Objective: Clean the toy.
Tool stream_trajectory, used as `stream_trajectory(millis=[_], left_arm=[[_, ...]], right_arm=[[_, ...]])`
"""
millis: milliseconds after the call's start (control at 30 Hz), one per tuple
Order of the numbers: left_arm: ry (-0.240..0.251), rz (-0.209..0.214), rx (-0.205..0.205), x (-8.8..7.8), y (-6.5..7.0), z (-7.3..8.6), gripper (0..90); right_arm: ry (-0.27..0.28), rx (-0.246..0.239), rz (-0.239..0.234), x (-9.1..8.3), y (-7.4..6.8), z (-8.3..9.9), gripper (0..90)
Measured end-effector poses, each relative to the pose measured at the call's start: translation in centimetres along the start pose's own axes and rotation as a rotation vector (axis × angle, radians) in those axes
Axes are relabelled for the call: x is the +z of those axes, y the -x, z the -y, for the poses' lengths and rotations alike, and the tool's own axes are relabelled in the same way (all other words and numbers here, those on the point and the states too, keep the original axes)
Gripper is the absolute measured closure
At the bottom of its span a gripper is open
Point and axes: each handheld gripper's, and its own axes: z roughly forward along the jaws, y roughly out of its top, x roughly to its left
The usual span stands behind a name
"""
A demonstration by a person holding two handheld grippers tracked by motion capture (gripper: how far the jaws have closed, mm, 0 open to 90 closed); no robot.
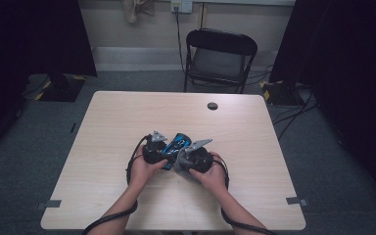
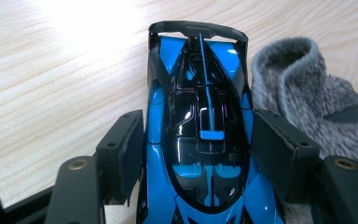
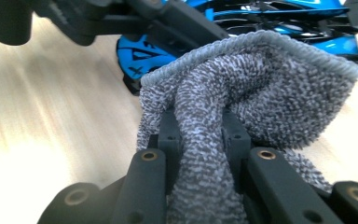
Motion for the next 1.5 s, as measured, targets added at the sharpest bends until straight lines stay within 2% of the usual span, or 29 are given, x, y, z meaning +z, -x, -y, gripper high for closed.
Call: stream_trajectory(millis=[533, 733, 1000, 1100, 1267, 1500], left_arm=[[0.006, -0.002, -0.001, 0.0, 0.0, 0.1, 35.5], [0.005, -0.002, -0.005, -0.1, 0.0, 0.1, 35.5], [0.011, 0.001, -0.013, -0.1, 0.1, 0.2, 35.5], [0.012, -0.001, -0.01, -0.1, 0.1, 0.2, 35.5], [0.014, 0.0, -0.01, -0.1, 0.0, 0.3, 35.5], [0.015, -0.002, -0.005, -0.1, 0.0, 0.3, 35.5]], right_arm=[[-0.016, -0.046, -0.054, 0.1, -2.0, 0.0, 75.2], [-0.009, -0.049, -0.083, 0.0, -2.4, 0.2, 75.2], [-0.01, -0.089, -0.15, -0.2, -3.4, 0.6, 75.2], [-0.013, -0.091, -0.149, -0.8, -3.5, 0.9, 75.1], [0.011, -0.061, -0.128, -2.6, -2.2, 1.4, 75.1], [0.037, 0.003, -0.011, -5.3, 1.4, 1.2, 75.1]])
